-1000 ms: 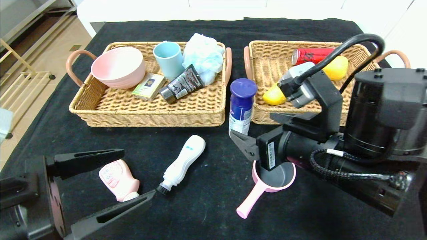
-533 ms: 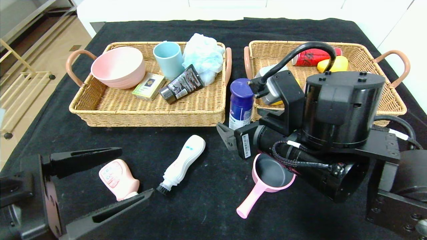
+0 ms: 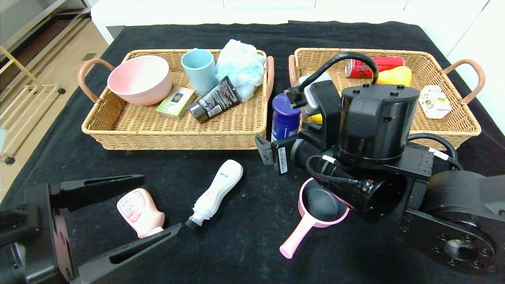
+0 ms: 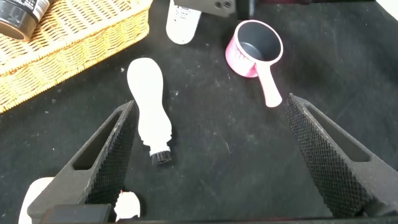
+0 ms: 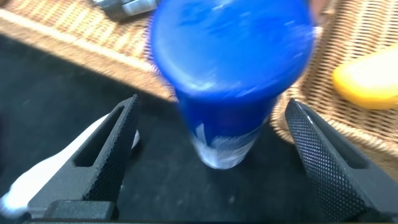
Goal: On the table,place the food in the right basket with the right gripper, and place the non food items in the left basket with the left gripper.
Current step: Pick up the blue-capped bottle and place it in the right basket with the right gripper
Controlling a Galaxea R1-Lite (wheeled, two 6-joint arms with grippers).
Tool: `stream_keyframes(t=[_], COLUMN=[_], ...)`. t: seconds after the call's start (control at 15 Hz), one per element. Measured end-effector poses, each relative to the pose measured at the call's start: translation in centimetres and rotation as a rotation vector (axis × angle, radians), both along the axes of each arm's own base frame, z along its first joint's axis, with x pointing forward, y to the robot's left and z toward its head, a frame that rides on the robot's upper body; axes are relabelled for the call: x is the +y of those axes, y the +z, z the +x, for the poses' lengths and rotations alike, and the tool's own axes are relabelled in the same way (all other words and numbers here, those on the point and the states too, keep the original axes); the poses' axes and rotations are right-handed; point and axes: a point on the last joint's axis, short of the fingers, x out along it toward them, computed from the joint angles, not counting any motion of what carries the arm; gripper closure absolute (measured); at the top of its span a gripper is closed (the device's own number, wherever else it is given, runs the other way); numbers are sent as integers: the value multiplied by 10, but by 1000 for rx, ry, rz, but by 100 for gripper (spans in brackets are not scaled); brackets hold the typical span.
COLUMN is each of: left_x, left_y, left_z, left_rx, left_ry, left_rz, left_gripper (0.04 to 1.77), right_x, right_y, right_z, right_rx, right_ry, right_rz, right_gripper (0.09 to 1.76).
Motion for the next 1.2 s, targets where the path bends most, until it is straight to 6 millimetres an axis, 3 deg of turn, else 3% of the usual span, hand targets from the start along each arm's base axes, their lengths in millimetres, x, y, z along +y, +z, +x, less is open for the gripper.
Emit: stream_keyframes(t=[0.4,0.53,0.73,0.87,1.2], left_x=[1,1,2,2,2], left_y=[0,-1,-1,-1,-1], left_z=[1,2,2,2,2], left_rx=[-4,-4,-3,-3,-2], left_ry=[8,12,14,14,14], left_rz=[-1,7,9,9,9], left_gripper=[9,9,9,9,9], right_x=[1,1,1,1,1], right_y=[4,3,1,1,0], right_z=[11,12,12,12,12], right_rx=[-32,-30,-26,-26,-25], right_ry=[-37,-39,-39,-39,-39], right_rz=[39,38,34,32,31], right_gripper=[17,54,92,103,103])
